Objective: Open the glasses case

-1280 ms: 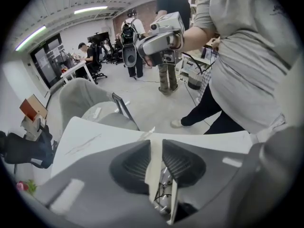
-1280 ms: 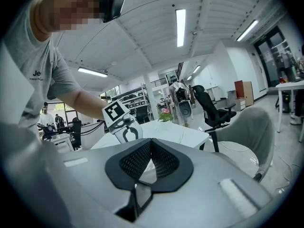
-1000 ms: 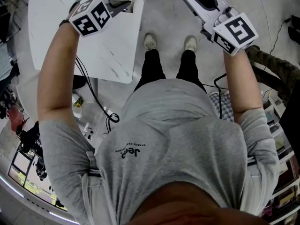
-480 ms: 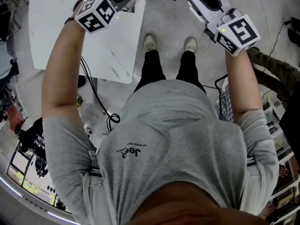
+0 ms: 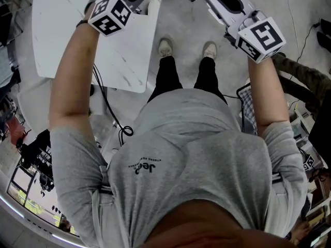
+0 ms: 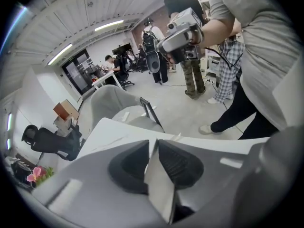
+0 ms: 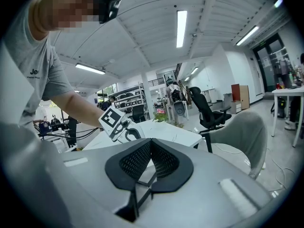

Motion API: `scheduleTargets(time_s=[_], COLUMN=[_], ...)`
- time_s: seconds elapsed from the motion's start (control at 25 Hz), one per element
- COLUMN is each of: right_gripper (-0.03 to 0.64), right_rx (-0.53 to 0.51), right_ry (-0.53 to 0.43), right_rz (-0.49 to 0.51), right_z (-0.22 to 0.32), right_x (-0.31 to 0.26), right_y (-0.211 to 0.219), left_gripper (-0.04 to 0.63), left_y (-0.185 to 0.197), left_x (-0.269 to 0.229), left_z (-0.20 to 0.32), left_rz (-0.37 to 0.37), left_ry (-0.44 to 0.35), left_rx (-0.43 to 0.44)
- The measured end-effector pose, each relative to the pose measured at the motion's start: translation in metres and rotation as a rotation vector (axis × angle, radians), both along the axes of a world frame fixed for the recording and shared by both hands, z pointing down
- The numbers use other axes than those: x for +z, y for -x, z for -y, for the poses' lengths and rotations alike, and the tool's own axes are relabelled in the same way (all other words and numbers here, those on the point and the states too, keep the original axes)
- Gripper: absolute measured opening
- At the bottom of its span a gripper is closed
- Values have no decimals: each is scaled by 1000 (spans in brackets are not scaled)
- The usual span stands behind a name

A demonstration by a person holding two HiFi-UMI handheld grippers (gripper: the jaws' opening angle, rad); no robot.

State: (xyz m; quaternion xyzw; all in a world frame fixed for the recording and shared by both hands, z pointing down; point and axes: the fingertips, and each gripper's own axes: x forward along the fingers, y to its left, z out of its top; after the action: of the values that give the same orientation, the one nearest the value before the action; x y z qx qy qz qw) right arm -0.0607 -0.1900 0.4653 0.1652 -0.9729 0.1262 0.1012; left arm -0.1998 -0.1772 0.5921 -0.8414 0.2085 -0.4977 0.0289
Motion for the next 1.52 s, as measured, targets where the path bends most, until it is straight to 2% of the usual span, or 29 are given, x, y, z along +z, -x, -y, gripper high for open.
scheduleTargets(time_s=[0.32,0.48,0.76,0.92,1.04,1.4,1.52], right_gripper=[3,3,3,3,3,3,3], right_rx=[5,9,22,31,46,127,168], right_ry=[-3,-11,-27,-34,-71,-172,-195], right_rz=[5,5,9,4,11,27,35], right_z=[0,2,6,7,14,23,21], right_x=[-6,-13,-23,-45,-71,-164,-193], right_y=[-6,-8,-15,-22,-31,-84,-108], left_gripper=[95,102,194,210,212,210,210], left_y=[1,5,15,15,4,-64,-85], left_x=[4,2,-13,-46,-87,-230,-265], left_z=[16,18,14,13,15,16,10], left_rz=[-13,-14,-105,-198,-279,-586,-664], left_ry=[-71,-78,-46,-72,-113,-215,-236], left_rx=[-113,-134,-229,-301,-324,-358,-362])
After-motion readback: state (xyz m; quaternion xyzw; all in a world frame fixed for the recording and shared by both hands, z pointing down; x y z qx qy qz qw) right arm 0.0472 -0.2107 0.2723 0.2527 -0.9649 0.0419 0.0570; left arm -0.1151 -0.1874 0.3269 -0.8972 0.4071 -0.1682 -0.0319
